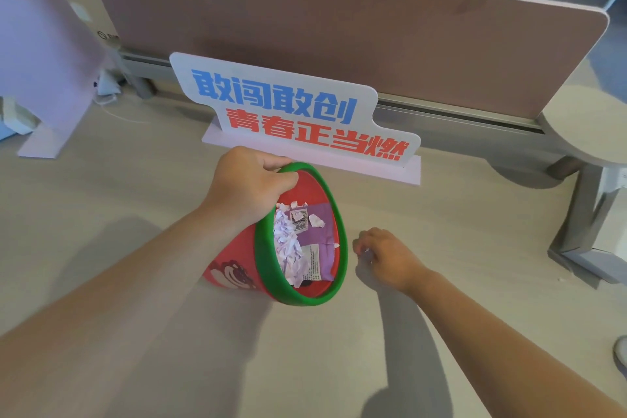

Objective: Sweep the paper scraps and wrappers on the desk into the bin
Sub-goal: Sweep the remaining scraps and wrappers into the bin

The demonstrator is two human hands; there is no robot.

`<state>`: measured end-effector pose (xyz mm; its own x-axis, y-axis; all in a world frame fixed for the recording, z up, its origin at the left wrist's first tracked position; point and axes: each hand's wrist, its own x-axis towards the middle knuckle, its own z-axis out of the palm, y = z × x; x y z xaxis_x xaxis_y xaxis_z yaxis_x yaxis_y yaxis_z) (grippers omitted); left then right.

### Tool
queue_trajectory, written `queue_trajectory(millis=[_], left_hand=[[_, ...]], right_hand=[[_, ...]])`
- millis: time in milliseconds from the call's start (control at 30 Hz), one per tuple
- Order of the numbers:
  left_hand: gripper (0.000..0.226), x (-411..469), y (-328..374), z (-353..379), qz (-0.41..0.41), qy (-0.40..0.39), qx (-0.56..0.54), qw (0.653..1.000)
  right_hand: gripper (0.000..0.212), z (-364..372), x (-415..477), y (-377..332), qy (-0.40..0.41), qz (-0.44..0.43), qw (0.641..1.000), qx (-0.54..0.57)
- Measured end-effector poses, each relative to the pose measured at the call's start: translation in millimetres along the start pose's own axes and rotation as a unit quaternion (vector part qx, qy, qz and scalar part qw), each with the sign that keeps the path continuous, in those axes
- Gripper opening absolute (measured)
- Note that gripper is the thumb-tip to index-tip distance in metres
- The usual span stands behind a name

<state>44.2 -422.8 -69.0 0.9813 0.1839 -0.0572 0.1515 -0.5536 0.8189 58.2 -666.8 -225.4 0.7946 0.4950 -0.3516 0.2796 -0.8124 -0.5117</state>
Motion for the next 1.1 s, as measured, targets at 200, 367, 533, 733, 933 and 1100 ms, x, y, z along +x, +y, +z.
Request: queue_trajectory(millis=[200, 367, 533, 733, 933, 1100], left_hand=[[0.029, 1, 2, 4, -0.004, -0.004, 0.012, 1.0], [0.028, 1, 5, 7, -0.009, -0.013, 0.016, 1.0], [0.028, -1, 7, 12, -0.002, -0.028, 0.016, 0.999], [0.026, -2, 7, 11, -0.003, -0.028, 0.003, 1.0], [0.03, 5, -1, 3, -0.019, 0.003, -0.002, 1.0], [0.031, 6, -5, 1, -0.009, 0.006, 0.003, 1.0]], right_hand=[[0.031, 5, -36, 18, 0.109, 0.067, 0.977, 0.17], [0.02, 9, -52, 26, 0.232, 0.263, 0.905, 0.241], [0.023, 27, -52, 9, 0.221, 0.295, 0.898, 0.24], [0.024, 36, -27, -16, 0.215, 0.256, 0.916, 0.224], [0.017, 31, -10, -21, 0.19, 0.217, 0.946, 0.151], [0.008, 32, -7, -21, 0.181, 0.186, 0.958, 0.12]])
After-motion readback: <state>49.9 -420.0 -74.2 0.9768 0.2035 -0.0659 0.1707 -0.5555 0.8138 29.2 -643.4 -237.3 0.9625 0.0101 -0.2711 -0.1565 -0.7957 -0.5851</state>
